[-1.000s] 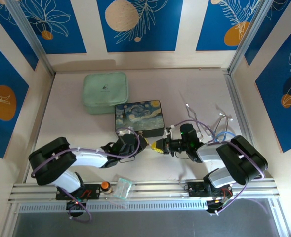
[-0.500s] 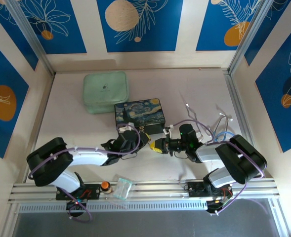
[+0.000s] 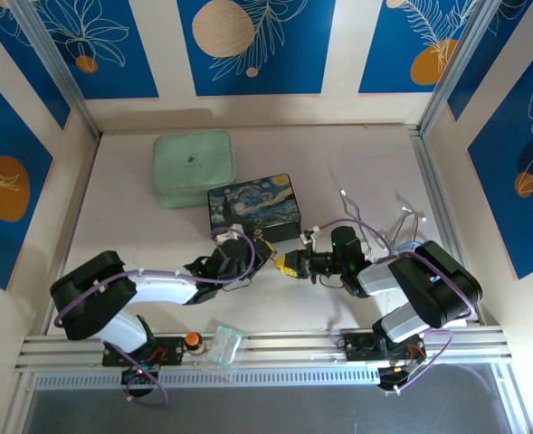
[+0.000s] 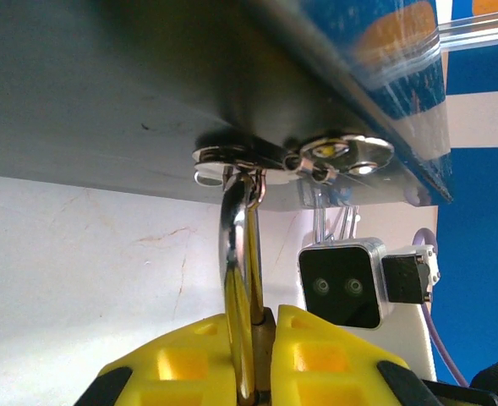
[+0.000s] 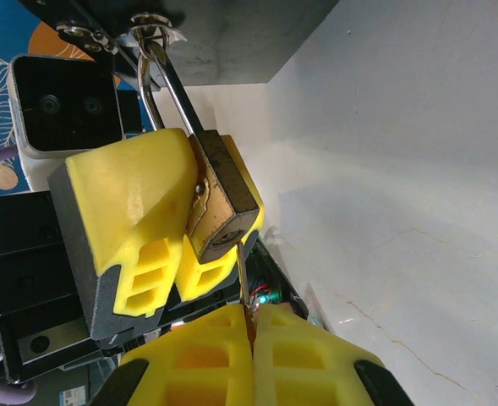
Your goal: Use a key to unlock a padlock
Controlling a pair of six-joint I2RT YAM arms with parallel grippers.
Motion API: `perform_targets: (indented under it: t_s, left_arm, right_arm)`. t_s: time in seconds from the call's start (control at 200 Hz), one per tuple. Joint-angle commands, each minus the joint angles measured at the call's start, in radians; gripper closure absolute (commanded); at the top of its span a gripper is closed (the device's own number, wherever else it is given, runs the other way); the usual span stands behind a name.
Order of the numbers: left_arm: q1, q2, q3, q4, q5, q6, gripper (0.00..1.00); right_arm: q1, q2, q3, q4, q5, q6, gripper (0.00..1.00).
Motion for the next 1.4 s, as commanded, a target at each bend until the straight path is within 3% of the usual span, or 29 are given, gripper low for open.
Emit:
perform_targets:
  t_s: [0.0,0.08,0.715,0.826,1.396]
  left_arm:
    - [0.005,-0.051,0.004,-0.009,-0.006,-0.002,1.0]
    - [0.005,-0.066,0.02,-0.059,-0.012,0.013,1.0]
    - [0.009,-0.054,0.013,0.022,0.009,-0.018,1.0]
    - [0.006,-0.091,0.023,-0.041,-0.01,0.0,1.0]
    - [-0.006,-0.09,-0.009,0.06,0.008,-0.046,1.0]
  right_arm:
    - [-0.01,-0.012,-0.015,0.037,0.003,0.001,1.0]
    - [-0.01,-0.019,-0.014,0.025,0.002,-0.005,1.0]
    - [0.013,0.023,0.029,0.079,0.005,0.017,1.0]
    - [0.01,0.041,0.031,0.061,0.01,0.007,1.0]
    - [-0.002,0.134,0.03,0.325,0.051,0.083,1.0]
